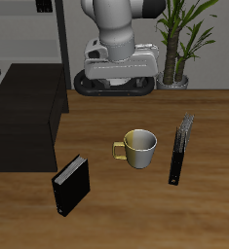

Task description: Place the left black book upright on top of the shelf

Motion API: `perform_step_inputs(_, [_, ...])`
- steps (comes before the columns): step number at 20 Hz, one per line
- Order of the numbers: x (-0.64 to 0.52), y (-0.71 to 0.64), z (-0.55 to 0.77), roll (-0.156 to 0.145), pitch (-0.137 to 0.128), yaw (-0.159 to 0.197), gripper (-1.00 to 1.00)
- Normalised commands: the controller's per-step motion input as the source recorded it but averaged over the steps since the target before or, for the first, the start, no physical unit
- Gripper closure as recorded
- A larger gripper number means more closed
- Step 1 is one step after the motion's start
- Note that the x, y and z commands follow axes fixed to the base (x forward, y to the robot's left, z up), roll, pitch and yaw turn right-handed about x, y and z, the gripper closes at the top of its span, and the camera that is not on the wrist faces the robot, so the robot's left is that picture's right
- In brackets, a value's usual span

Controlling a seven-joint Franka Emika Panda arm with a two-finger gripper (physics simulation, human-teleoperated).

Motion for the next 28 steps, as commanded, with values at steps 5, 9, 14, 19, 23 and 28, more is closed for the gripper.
perform_step_inputs(5, [0.10,0.25,0.04,-0.015,-0.019,-0.003,-1.00])
perform_step_inputs(9, [0.24,0.46,0.10,-0.051,-0.064,0.004,-1.00])
perform_step_inputs(14, [0.14,0.40,0.04,-0.025,-0.033,-0.012,-1.00])
perform_step_inputs(19, [0.10,0.48,-0.06,-0.003,-0.016,-0.009,-1.00])
perform_step_inputs(23, [0.07,0.41,-0.13,0.001,-0.013,-0.011,-1.00])
perform_step_inputs(28, [0.13,0.37,-0.09,0.020,-0.051,0.010,-1.00])
